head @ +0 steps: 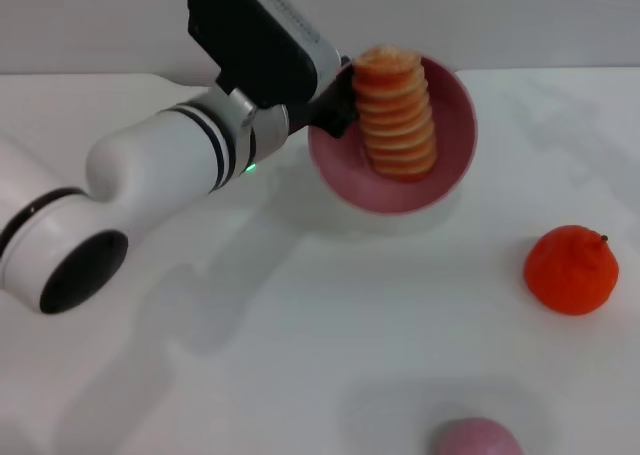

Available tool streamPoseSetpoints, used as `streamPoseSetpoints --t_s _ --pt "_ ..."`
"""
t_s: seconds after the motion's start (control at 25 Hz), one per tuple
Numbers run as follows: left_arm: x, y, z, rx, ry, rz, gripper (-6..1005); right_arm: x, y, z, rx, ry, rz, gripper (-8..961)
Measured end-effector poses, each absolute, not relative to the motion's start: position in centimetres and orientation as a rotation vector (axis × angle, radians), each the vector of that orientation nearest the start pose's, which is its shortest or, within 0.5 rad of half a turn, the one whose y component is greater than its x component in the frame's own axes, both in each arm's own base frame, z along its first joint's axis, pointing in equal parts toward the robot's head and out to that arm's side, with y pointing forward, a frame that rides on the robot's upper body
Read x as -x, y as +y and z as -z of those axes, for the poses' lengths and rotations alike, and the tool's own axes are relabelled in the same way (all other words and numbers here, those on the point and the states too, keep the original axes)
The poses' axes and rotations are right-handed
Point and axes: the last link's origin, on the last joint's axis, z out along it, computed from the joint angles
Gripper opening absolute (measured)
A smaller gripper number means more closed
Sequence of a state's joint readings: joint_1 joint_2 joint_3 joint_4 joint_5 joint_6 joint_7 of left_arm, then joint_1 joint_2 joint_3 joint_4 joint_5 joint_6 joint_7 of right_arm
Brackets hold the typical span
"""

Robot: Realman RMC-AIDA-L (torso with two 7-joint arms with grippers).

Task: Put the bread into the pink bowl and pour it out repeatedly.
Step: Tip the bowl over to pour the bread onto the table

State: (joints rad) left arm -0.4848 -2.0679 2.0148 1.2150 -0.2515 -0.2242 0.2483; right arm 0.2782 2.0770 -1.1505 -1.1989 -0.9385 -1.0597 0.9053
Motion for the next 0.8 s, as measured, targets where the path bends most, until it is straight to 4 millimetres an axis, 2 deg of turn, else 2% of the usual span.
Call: streamPoseSetpoints --t_s 0.44,0.8 --pt "13.2 36.9 9.4 2.212 0.073 0.291 46 -16.6 36.6 -12.4 1.857 -0.163 -0.976 439" --pt "13.1 36.7 9.8 2.215 0.116 0.293 46 -15.9 36.6 -12.2 1.868 -0.190 -0.997 448"
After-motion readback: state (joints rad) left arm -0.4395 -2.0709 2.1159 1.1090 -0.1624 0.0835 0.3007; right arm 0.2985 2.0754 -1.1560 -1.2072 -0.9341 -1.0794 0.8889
